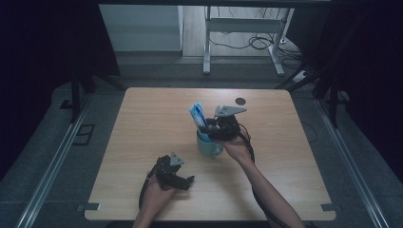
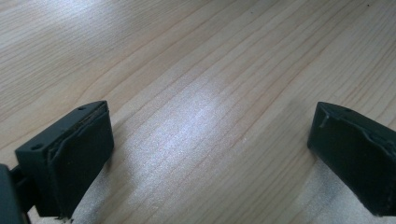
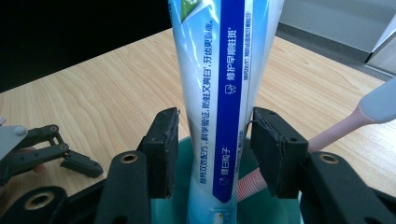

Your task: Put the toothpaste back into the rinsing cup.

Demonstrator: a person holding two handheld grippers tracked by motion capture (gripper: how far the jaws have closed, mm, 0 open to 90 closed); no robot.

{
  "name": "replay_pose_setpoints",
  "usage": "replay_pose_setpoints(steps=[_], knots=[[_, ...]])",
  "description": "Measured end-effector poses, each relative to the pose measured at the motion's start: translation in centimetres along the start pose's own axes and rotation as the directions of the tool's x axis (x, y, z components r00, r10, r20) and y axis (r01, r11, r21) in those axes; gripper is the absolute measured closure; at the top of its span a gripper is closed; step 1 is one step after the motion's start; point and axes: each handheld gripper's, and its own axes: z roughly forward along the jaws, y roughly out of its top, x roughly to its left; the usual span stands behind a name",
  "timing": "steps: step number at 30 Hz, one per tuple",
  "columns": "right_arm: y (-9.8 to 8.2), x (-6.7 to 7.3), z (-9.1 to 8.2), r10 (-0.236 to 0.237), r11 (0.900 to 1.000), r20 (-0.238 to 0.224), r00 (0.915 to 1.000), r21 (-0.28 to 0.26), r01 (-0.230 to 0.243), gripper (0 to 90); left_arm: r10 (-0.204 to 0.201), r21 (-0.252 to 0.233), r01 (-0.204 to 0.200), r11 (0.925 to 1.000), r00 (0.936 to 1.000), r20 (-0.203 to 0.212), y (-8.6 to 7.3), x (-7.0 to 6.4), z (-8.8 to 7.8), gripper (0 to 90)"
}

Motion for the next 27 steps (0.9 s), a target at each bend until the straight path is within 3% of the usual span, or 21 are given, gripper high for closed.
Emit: replay_pose_setpoints(steps=[27], knots=[[-0.7, -0.2, -1.7, -0.045, 0.999, 0.019, 0.9988, 0.01, 0.045, 41.8, 0.004, 0.0, -0.004, 1.0, 1.0, 0.0, 0.0, 0.0, 0.0, 0.3]])
